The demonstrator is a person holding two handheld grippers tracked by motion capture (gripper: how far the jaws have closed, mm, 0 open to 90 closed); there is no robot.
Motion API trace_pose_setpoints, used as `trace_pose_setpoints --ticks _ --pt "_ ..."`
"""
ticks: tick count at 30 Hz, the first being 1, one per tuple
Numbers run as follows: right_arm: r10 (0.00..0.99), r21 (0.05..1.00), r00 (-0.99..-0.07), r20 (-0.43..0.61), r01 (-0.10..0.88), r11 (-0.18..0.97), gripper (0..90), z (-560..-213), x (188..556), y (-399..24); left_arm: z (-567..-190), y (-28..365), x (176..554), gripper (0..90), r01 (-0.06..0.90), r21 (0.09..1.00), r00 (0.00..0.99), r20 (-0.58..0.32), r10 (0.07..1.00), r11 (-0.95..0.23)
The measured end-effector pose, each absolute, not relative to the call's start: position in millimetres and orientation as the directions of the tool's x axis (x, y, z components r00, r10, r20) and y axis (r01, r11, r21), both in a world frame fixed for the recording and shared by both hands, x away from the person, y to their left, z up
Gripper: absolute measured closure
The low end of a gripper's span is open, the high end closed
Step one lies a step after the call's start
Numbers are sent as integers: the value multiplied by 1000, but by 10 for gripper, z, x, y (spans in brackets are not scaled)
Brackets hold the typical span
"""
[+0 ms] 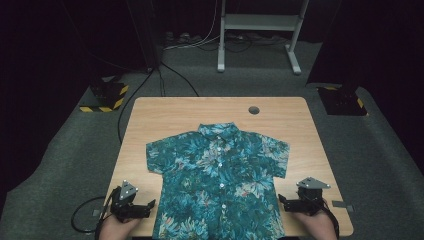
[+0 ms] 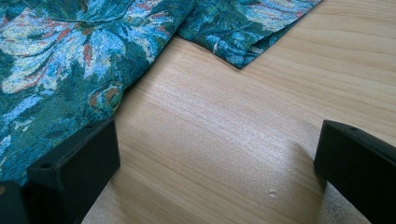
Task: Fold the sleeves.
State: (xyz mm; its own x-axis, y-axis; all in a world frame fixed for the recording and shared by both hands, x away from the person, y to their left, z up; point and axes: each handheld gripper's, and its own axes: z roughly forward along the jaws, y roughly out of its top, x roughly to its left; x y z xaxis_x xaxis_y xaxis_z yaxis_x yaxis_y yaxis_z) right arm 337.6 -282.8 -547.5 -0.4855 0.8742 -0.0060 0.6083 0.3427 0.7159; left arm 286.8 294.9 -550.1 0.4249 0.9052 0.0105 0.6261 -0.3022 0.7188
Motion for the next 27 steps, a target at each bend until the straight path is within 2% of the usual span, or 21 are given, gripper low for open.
trace_pose_setpoints --ticks 27 --pt "879 715 -477 -4 613 336 0 -5473 3377 -2831 -5483 2946 2906 5 645 706 406 10 914 -294"
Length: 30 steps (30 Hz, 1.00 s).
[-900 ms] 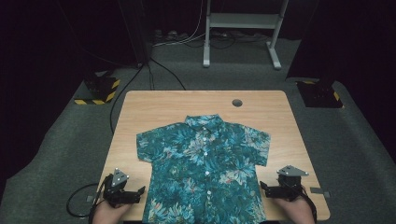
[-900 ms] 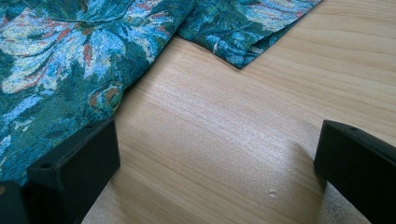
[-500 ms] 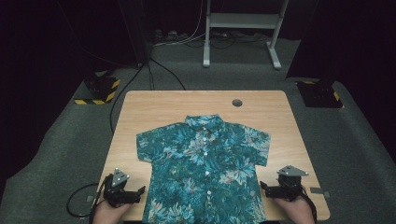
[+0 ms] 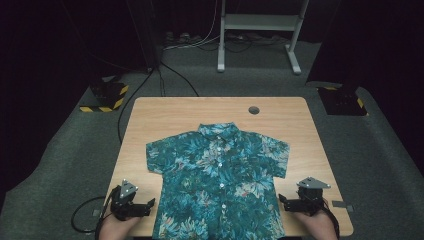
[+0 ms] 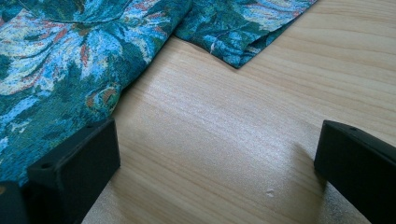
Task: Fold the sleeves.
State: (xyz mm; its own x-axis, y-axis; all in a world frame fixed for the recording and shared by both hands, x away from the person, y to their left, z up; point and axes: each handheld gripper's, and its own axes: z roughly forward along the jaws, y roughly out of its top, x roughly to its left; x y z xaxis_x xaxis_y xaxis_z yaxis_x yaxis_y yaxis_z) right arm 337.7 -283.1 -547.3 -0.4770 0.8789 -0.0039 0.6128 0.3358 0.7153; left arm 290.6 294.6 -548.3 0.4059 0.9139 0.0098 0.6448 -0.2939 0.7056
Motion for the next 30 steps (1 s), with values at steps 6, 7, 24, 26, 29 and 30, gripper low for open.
trace_pose_setpoints --ticks 6,7,24,26,29,30 --pt "879 715 -477 -5 613 336 0 -5473 3377 -2830 -5448 2947 2950 5 648 692 429 13 903 -318" --pt "879 715 -477 -5 613 336 0 -5473 3377 -2830 -5440 2946 2957 5 648 694 432 6 902 -315" --pt "874 716 -486 -6 608 343 0 -5474 3374 -2829 -5232 2863 3147 6 623 714 466 -12 885 -319" --pt "874 716 -486 -6 608 343 0 -5474 3374 -2829 -5226 2862 3157 6 624 712 467 -11 884 -321" --pt "875 716 -483 -6 609 341 0 -5474 3374 -2829 -5197 2842 3193 9 617 712 478 0 878 -336" --pt "876 716 -483 -6 609 341 0 -5474 3374 -2829 -5188 2835 3207 9 619 708 479 3 878 -340"
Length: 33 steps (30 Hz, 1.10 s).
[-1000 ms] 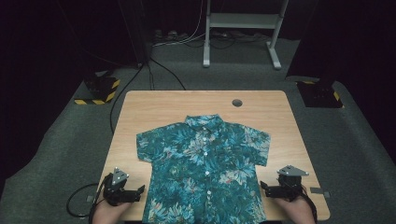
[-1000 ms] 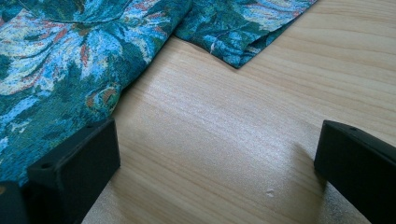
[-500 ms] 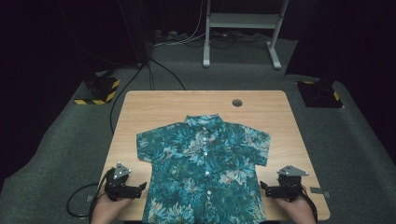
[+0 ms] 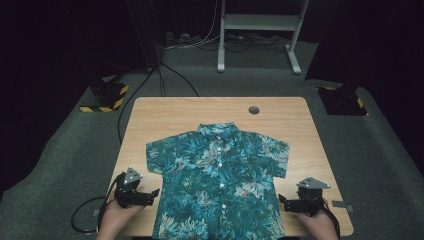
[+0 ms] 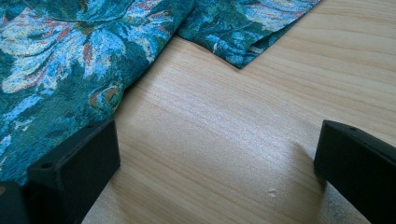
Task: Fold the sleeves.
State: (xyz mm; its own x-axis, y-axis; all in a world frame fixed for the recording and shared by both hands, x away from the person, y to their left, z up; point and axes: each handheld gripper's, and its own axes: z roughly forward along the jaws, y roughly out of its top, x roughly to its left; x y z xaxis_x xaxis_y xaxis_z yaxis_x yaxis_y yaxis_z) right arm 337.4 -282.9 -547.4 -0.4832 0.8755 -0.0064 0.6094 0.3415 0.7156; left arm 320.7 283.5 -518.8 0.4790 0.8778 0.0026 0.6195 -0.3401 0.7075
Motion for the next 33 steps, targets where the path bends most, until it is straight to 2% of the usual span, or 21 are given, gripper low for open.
trace_pose_setpoints --ticks 17,33 --pt "875 716 -483 -6 609 341 0 -5474 3375 -2829 -5095 2803 3419 21 599 739 478 -23 878 -307" --pt "875 716 -483 -6 609 341 0 -5474 3374 -2828 -5143 2838 3710 31 598 738 469 -7 883 -312"
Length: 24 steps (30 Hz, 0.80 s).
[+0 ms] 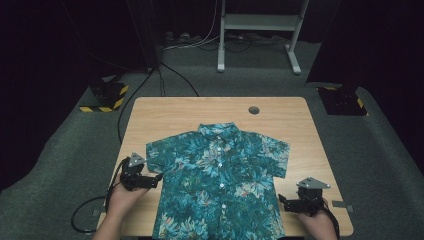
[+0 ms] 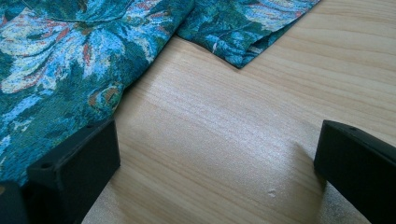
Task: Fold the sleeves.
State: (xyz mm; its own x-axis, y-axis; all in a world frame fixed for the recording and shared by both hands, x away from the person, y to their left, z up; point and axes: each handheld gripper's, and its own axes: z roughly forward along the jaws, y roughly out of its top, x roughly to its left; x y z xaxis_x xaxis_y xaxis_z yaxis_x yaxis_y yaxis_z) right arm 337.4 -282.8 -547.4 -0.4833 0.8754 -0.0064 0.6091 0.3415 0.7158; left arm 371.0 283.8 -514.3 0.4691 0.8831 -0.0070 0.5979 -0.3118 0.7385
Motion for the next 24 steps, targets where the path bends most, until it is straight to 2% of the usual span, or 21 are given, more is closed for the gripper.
trace_pose_setpoints --ticks 24 --pt "875 716 -483 -6 609 341 0 -5474 3375 -2829 -5162 3021 4129 47 595 753 457 -29 889 -282"
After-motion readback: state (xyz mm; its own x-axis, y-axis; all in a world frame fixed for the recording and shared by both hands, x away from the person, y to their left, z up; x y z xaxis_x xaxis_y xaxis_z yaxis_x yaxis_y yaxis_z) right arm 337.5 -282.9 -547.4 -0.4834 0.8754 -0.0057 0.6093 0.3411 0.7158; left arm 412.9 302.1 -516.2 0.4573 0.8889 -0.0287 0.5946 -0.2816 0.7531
